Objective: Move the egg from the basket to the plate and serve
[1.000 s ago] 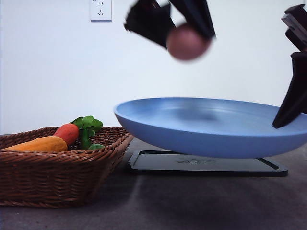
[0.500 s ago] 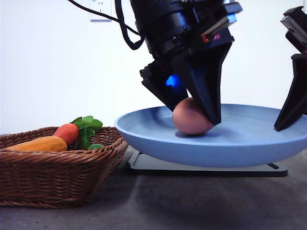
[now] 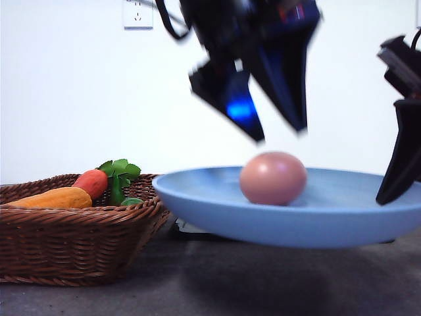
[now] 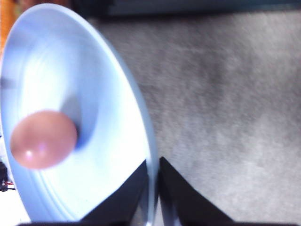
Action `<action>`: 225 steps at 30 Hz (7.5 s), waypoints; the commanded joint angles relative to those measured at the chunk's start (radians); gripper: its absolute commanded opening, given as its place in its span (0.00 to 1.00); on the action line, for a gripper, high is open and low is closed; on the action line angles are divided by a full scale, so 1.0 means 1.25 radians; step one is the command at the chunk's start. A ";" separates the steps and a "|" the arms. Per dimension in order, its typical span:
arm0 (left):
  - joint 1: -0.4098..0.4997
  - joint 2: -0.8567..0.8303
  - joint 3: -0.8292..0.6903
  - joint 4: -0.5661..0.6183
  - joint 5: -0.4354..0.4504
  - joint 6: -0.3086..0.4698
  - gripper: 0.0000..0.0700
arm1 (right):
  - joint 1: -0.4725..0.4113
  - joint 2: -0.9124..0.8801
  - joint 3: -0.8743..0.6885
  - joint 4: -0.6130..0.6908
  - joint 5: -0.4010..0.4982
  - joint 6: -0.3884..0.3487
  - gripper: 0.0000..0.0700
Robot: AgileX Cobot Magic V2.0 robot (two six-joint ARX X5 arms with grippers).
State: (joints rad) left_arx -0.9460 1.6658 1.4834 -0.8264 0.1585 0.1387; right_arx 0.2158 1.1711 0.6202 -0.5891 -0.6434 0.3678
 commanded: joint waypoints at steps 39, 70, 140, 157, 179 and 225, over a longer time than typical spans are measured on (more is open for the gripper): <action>0.288 -0.425 0.017 -0.128 -0.002 -0.001 0.52 | -0.087 0.584 0.496 0.091 0.109 -0.112 0.33; 0.449 -0.444 -0.306 0.264 -0.038 -0.094 0.00 | 0.148 0.009 0.424 -0.057 0.667 -0.238 0.00; 0.802 -1.330 -1.179 0.514 -0.122 -0.196 0.00 | 0.249 -0.448 -0.164 0.442 0.773 -0.190 0.00; 0.802 -1.330 -1.180 0.512 -0.122 -0.196 0.00 | 0.249 -0.448 -0.164 0.442 0.773 -0.190 0.00; 0.802 -1.330 -1.180 0.512 -0.122 -0.196 0.00 | -0.086 -0.739 -0.264 0.429 0.522 -0.306 0.00; 0.802 -1.330 -1.180 0.512 -0.122 -0.196 0.00 | -0.162 -0.934 -0.489 0.345 0.455 -0.279 0.00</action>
State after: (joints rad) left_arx 0.0547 0.0048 0.0311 -0.1818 0.0048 -0.0975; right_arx 0.0139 0.0051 0.0158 -0.1638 -0.0761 0.0074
